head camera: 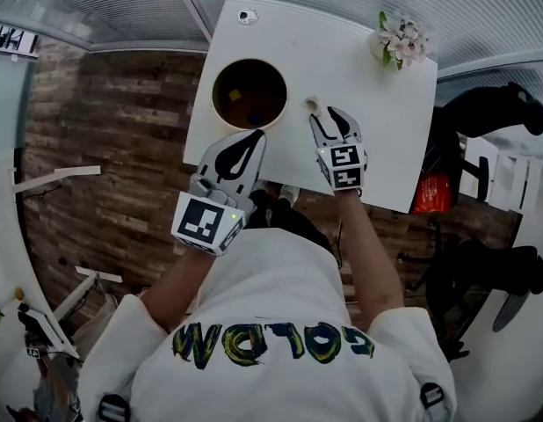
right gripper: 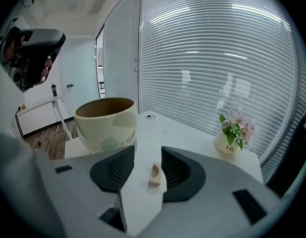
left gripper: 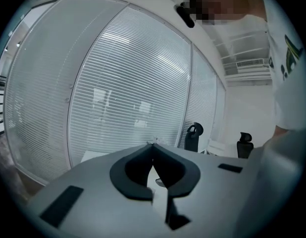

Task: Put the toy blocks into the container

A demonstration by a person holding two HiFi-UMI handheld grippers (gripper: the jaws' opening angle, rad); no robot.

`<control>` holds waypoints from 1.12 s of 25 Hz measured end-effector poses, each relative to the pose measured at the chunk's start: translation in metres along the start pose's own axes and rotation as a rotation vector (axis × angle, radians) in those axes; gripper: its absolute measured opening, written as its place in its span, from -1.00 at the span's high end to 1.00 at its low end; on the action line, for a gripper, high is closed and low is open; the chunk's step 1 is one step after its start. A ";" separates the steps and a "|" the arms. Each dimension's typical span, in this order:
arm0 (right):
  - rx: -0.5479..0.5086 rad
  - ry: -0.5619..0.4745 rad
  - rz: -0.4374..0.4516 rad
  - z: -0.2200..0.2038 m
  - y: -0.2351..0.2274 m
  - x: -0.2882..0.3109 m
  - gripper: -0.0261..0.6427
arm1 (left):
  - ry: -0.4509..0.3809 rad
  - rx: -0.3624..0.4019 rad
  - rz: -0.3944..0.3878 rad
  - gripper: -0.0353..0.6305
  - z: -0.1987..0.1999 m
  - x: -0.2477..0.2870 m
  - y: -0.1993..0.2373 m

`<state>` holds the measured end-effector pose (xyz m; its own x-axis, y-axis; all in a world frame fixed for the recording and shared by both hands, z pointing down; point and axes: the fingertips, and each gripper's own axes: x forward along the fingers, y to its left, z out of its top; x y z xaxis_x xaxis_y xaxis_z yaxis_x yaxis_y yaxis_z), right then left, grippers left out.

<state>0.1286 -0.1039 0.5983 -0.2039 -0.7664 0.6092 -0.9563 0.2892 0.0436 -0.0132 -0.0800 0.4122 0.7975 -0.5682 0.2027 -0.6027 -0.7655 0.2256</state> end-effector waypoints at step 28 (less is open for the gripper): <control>0.027 0.183 0.009 -0.104 -0.018 0.103 0.37 | 0.140 -0.074 0.088 0.85 -0.088 -0.013 0.042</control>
<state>0.1464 -0.1286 0.7426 -0.1736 -0.6460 0.7433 -0.9602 0.2786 0.0178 -0.0514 -0.0783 0.5028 0.7334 -0.5800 0.3546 -0.6742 -0.6876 0.2696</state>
